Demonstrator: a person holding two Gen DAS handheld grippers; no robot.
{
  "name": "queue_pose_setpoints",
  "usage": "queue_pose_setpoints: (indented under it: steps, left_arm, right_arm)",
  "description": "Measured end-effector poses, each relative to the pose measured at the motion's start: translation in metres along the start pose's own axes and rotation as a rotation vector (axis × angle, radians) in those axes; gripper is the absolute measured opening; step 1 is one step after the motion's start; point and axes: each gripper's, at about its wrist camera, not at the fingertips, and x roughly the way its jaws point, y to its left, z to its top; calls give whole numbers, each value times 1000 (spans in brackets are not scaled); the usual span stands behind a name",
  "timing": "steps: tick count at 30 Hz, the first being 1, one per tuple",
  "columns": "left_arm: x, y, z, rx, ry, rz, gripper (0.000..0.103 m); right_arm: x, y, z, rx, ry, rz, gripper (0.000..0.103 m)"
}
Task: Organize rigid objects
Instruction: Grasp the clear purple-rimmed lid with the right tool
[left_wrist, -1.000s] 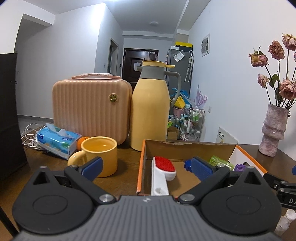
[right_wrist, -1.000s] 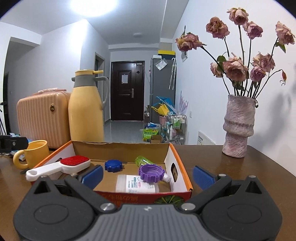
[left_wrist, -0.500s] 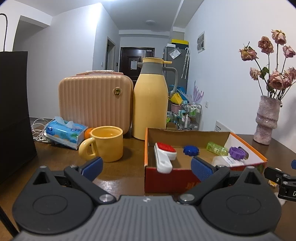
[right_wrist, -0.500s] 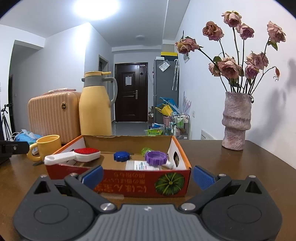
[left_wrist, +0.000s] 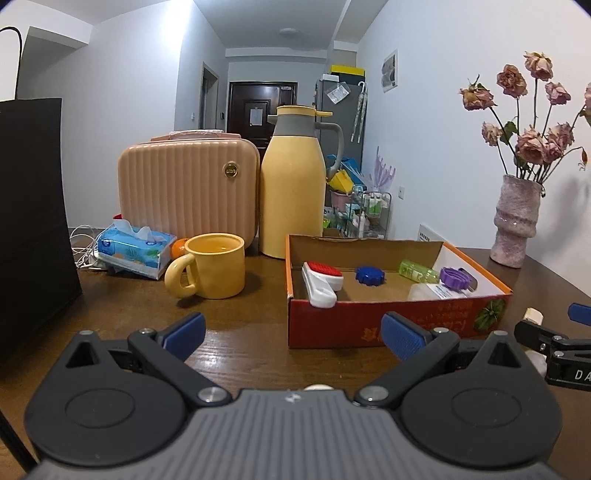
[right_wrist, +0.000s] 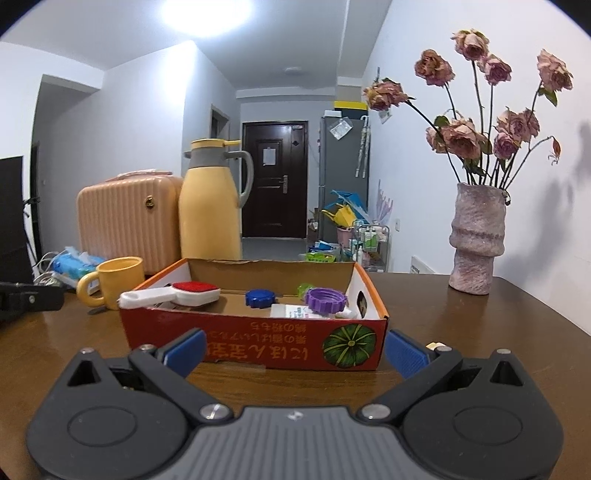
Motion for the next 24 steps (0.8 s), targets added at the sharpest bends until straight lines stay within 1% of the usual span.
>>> queue_pose_setpoints:
  steps: [7, 11, 17, 24]
  left_arm:
    - [-31, 6, -12, 29, 16, -31, 103]
    - [-43, 9, -24, 47, 34, -40, 103]
    - [-51, 14, -48, 49, 89, -47, 103]
    - [-56, 22, -76, 45, 159, -34, 103]
  right_arm:
    - [-25, 11, -4, -49, 29, 18, 103]
    - [-44, 19, -14, -82, 50, 30, 103]
    - [-62, 28, -35, -85, 114, 87, 103]
    - [-81, 50, -62, -93, 183, 148, 103]
